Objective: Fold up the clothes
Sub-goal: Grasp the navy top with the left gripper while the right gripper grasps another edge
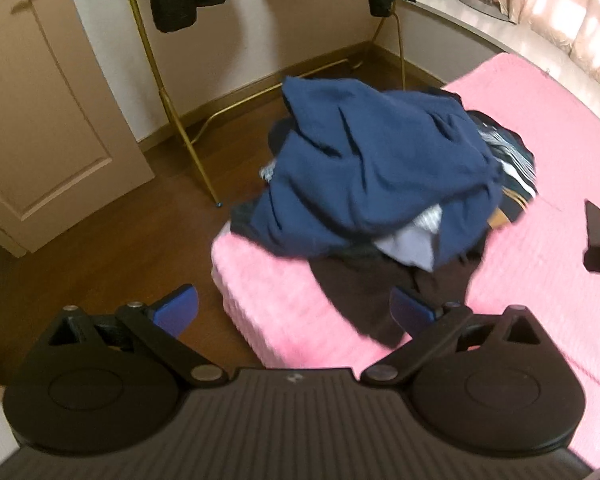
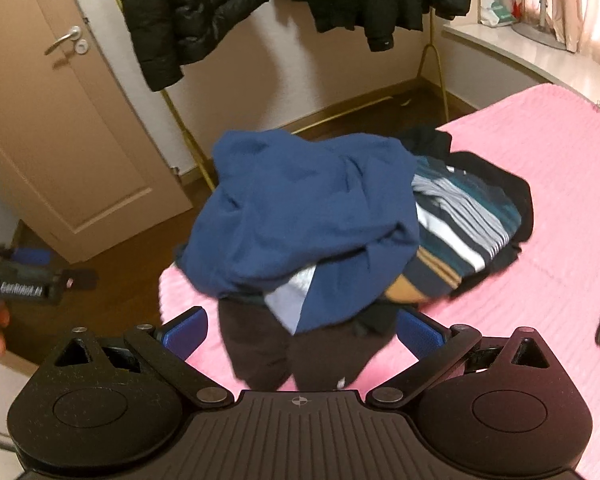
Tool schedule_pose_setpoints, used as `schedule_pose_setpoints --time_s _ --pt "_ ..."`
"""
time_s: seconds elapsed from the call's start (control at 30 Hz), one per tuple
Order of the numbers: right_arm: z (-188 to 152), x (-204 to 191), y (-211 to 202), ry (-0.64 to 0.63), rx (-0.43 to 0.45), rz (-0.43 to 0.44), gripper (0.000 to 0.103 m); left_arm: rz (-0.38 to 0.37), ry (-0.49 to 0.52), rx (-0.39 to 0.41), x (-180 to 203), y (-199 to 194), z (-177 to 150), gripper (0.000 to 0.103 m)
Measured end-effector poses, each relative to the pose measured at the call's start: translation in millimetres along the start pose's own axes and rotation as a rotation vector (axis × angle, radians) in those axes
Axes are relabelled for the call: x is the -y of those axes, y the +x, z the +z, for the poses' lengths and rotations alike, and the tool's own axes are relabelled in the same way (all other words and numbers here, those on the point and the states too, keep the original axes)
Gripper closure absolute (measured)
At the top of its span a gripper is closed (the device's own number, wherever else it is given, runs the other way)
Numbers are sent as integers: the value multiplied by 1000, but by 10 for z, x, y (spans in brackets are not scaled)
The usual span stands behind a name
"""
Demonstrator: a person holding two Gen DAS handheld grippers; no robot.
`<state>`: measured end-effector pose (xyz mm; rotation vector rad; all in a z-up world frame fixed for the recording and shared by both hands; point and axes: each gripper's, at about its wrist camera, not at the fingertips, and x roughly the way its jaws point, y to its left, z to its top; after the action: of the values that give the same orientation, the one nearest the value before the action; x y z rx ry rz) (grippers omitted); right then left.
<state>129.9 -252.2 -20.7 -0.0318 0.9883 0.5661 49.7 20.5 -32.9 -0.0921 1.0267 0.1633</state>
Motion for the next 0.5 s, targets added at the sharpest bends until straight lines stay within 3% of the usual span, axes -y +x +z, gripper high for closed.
schedule_pose_setpoints --time_s 0.23,0.4,0.5 --pt "448 7 823 -91 -49 -82 0 -52 177 22 -191 958 926 2" --pt "577 -3 1573 -222 -106 -124 1 -170 184 10 -271 1782 1523 5" --pt "610 21 1901 -270 -124 -151 1 -216 187 0 -252 2097 1696 6"
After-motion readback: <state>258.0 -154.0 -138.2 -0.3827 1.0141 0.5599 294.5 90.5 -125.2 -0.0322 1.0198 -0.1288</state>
